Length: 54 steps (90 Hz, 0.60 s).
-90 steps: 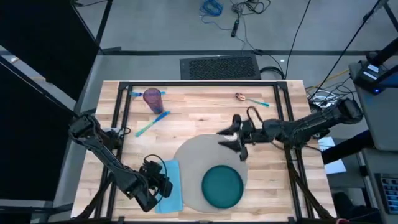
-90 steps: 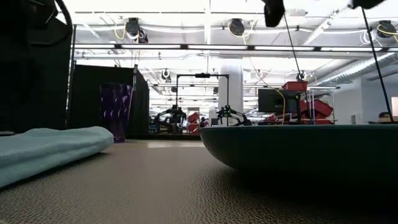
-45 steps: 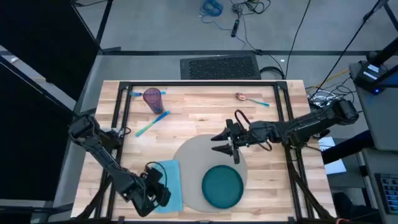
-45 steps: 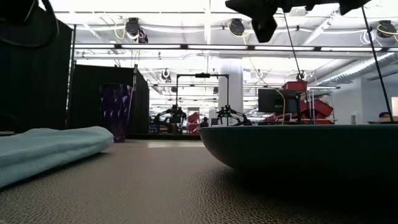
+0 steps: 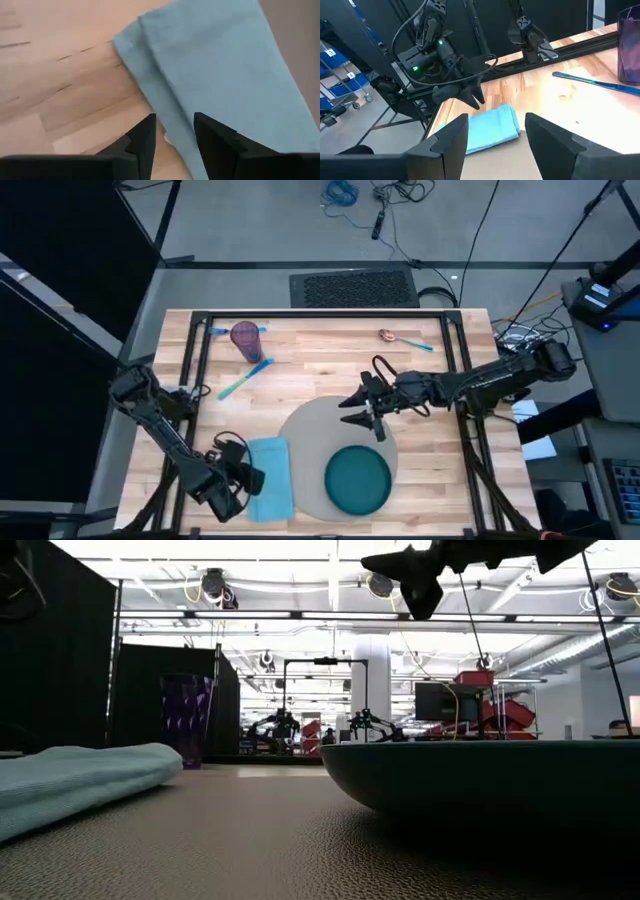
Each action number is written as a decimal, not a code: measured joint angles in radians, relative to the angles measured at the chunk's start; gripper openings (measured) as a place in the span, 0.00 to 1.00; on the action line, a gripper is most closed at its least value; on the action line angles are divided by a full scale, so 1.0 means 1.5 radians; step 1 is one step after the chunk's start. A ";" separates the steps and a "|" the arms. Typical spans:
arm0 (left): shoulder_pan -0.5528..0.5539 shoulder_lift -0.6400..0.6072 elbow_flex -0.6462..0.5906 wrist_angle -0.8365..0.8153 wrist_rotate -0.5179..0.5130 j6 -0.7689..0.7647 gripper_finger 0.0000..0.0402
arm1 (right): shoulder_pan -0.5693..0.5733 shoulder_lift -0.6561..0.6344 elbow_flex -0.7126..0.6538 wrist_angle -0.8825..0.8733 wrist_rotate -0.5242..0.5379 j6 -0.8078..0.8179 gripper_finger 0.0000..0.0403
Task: Set table place
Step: Move the blue napkin to the bottom left of the table
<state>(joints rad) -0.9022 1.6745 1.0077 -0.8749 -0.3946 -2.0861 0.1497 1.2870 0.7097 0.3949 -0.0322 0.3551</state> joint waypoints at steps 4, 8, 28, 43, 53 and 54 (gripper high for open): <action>0.005 0.000 -0.010 0.018 0.000 0.014 0.29 | 0.000 0.000 0.000 0.000 0.000 0.000 0.45; 0.009 0.000 -0.022 0.040 0.000 0.025 0.29 | 0.000 0.000 0.000 -0.002 0.000 0.000 0.45; 0.012 0.000 -0.067 0.118 -0.017 0.051 0.29 | 0.000 0.000 0.000 -0.017 0.000 0.000 0.45; 0.012 0.000 -0.067 0.136 -0.053 0.058 0.29 | -0.005 0.002 0.000 -0.019 0.002 -0.003 0.45; 0.013 0.000 -0.067 0.151 -0.058 0.073 0.29 | -0.009 0.008 0.000 -0.021 0.003 -0.002 0.45; 0.013 0.000 -0.067 0.150 -0.059 0.073 0.29 | -0.009 0.009 0.000 -0.021 0.003 -0.002 0.45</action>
<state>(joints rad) -0.8829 1.6745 0.9066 -0.6491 -0.4826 -1.9769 0.1360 1.3003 0.7097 0.3630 -0.0284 0.3519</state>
